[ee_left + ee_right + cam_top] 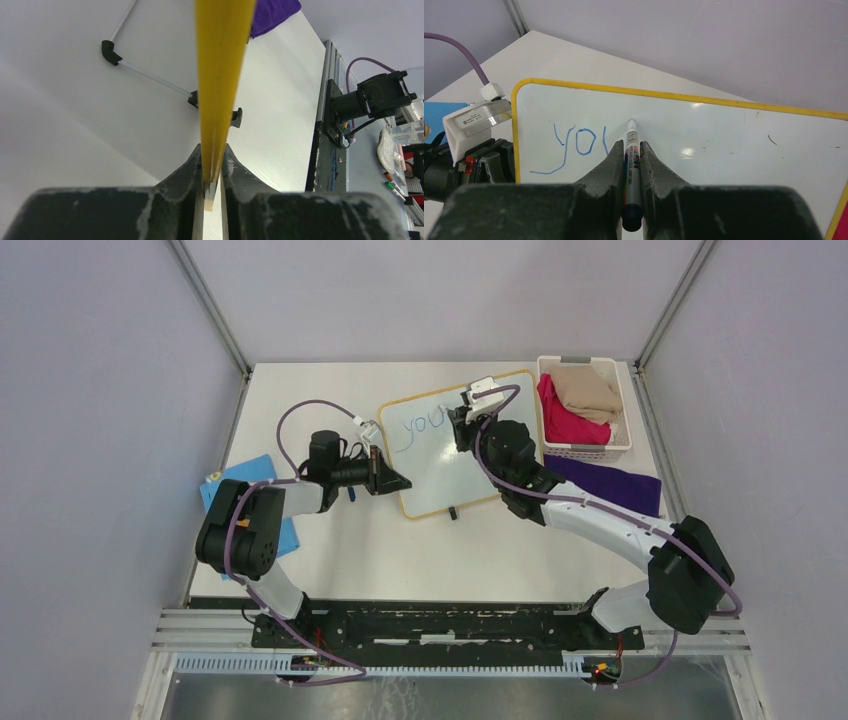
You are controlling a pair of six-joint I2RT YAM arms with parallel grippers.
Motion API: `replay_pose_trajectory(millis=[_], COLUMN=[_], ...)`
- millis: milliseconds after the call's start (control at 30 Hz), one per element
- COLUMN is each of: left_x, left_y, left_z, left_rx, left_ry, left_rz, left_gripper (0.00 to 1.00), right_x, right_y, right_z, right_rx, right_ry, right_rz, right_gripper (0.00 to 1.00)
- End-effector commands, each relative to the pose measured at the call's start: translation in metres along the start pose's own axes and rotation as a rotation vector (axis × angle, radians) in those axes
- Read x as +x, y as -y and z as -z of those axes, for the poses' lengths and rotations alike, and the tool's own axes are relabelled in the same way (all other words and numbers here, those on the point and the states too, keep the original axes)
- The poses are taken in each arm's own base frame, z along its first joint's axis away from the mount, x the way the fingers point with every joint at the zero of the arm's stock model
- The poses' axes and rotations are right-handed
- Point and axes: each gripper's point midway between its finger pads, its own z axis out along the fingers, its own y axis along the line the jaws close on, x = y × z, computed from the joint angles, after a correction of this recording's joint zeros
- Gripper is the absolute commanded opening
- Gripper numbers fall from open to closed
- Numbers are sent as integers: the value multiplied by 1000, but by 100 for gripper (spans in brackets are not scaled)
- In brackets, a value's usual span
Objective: Write a sentence on the whiteboard
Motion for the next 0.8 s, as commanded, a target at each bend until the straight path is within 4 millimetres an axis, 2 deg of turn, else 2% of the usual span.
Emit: replay_pose_trajectory(millis=[0, 167, 367, 767], left_x=[-2, -2, -2, -2], left_y=[-13, -13, -14, -13], left_z=[1, 2, 2, 2], left_rx=[-71, -74, -75, -75], left_ry=[-1, -2, -3, -4], left_rz=[-45, -46, -44, -45], left_gripper=[2, 2, 2, 2], right_x=[-21, -18, -11, -22], right_y=[11, 31, 57, 60], right_z=[14, 33, 37, 24], right_rx=[23, 76, 141, 145], right_ry=[60, 66, 70, 92], right_rz=[-36, -49, -65, -70], right_gripper=[0, 0, 0, 0])
